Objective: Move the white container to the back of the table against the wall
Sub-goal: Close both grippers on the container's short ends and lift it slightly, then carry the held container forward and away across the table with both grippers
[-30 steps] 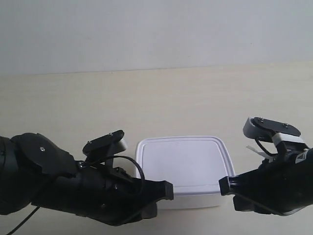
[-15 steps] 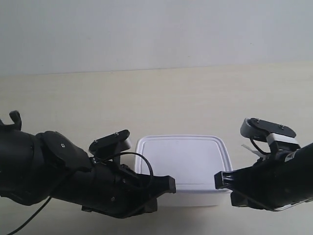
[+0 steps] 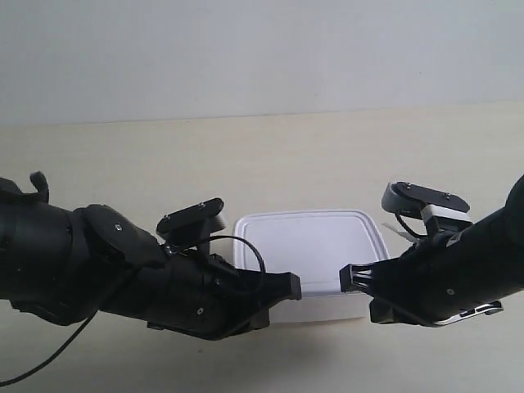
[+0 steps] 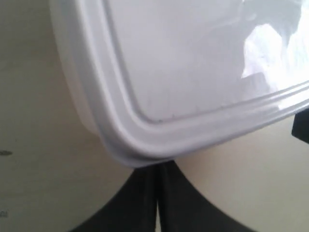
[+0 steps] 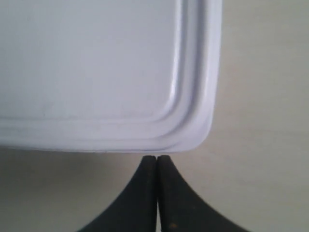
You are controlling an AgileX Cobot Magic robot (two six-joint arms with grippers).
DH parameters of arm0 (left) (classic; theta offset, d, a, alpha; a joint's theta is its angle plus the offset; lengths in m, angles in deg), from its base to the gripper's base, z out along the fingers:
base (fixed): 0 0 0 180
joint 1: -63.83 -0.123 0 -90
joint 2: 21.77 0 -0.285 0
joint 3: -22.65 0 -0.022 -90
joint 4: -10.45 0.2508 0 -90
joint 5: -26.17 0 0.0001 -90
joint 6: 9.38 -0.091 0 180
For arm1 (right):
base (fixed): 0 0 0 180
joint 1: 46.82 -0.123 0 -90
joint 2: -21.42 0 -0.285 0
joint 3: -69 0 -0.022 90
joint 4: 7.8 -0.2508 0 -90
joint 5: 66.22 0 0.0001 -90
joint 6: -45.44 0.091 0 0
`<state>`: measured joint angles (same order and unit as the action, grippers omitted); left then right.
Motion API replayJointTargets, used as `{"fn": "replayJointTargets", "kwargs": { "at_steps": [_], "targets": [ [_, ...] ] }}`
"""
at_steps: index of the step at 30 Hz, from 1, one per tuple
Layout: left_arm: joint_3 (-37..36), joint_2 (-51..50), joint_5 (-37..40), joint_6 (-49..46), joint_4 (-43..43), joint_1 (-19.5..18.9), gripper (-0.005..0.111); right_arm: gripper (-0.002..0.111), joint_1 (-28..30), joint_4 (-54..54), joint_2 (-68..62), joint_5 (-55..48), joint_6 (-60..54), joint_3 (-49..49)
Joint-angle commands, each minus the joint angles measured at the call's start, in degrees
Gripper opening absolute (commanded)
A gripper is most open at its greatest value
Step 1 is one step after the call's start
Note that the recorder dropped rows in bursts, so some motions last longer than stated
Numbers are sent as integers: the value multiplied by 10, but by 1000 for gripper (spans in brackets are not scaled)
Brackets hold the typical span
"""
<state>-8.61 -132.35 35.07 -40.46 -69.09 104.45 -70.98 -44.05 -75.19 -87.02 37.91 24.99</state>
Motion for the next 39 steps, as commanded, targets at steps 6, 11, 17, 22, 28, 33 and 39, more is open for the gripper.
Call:
{"fn": "replayJointTargets", "kwargs": {
  "at_steps": [6, 11, 17, 22, 28, 33, 39],
  "targets": [
    [8, 1, -11, -4, 12, -62, 0, 0, -2, -3, -6, 18, -4, 5],
    [8, 1, -12, -7, 14, -70, 0, 0, -2, -9, -25, 21, -4, 13],
    [12, 1, -29, -17, 14, -70, 0, 0, -2, -103, -33, -8, -88, 40],
    [37, -21, -13, -26, 14, -70, 0, 0, -2, -176, -38, -30, -141, 62],
    [70, -57, 12, -27, 14, -70, 0, 0, -2, -177, -61, -43, -141, 82],
    [85, -70, 14, -28, 14, -70, 0, 0, -2, -176, -82, -43, -141, 95],
    [104, -84, 14, -30, 14, -70, 0, 0, -2, -176, -101, -39, -140, 118]
  ]
}}
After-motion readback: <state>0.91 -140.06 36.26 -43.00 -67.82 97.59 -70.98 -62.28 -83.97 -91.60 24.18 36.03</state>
